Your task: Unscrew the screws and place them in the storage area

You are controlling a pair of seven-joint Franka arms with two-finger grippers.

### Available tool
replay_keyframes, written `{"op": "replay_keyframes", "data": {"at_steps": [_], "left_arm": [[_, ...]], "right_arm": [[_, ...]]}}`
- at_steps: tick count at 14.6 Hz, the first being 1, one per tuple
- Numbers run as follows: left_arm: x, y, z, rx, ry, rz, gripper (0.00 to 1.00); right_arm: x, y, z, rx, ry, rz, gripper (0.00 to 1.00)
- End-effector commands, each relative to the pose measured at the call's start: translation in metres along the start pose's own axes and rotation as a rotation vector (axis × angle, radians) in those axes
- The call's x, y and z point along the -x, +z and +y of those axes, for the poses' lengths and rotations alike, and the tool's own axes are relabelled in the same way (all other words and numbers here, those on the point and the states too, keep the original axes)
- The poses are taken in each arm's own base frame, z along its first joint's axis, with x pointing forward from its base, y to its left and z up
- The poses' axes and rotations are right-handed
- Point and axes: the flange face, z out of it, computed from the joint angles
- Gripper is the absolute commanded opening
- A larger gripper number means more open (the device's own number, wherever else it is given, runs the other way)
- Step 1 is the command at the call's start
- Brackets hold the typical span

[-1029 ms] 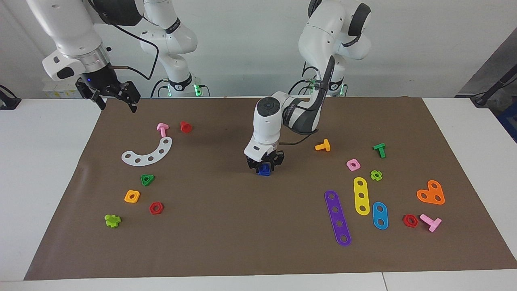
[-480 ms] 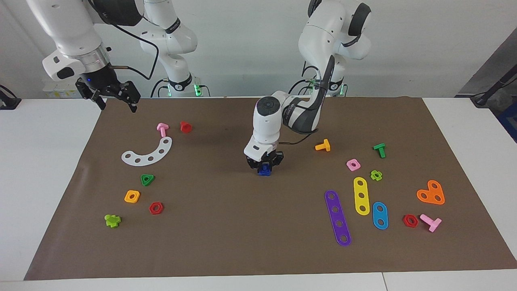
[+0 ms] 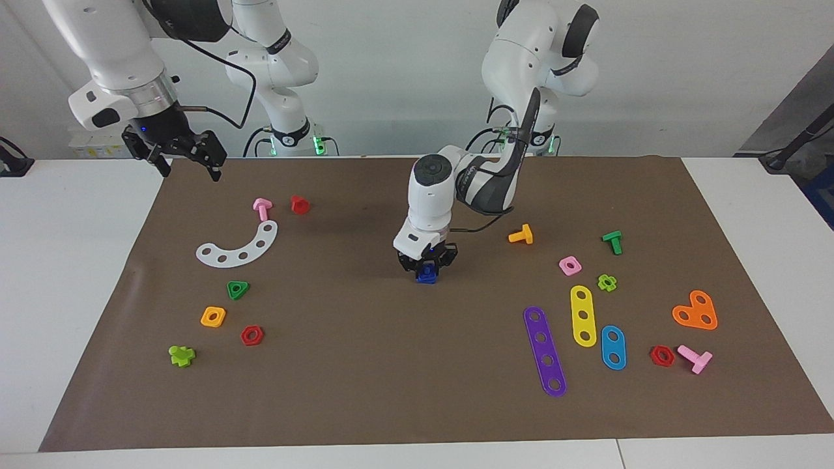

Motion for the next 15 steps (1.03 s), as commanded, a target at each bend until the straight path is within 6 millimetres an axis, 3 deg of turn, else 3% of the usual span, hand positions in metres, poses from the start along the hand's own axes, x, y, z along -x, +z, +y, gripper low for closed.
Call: {"op": "replay_keyframes", "data": {"at_steps": [1,4,9,13,15], "left_arm": [[-0.008,-0.012,0.0,-0.024,-0.008,-0.006,0.33],[-0.014,-0.019,0.001,-0.046,-0.019,-0.041,0.33],[-0.038,-0.056,-0.006,-0.006,-0.073,-0.061,0.33],[-0.06,-0.063,-0.031,0.002,-0.069,-0.052,0.32],[-0.079,-0.061,-0.059,0.003,-0.028,-0.054,0.32]], "right_arm": [[0.007,-0.002,-0.001,-0.028,0.004,-0.005,1.0],[0.007,-0.002,-0.001,-0.028,0.004,-0.005,1.0],[0.007,-0.002,-0.001,-0.028,0.004,-0.005,1.0],[0.007,-0.002,-0.001,-0.028,0.004,-0.005,1.0],[0.007,-0.002,-0.001,-0.027,0.002,-0.005,1.0]]}}
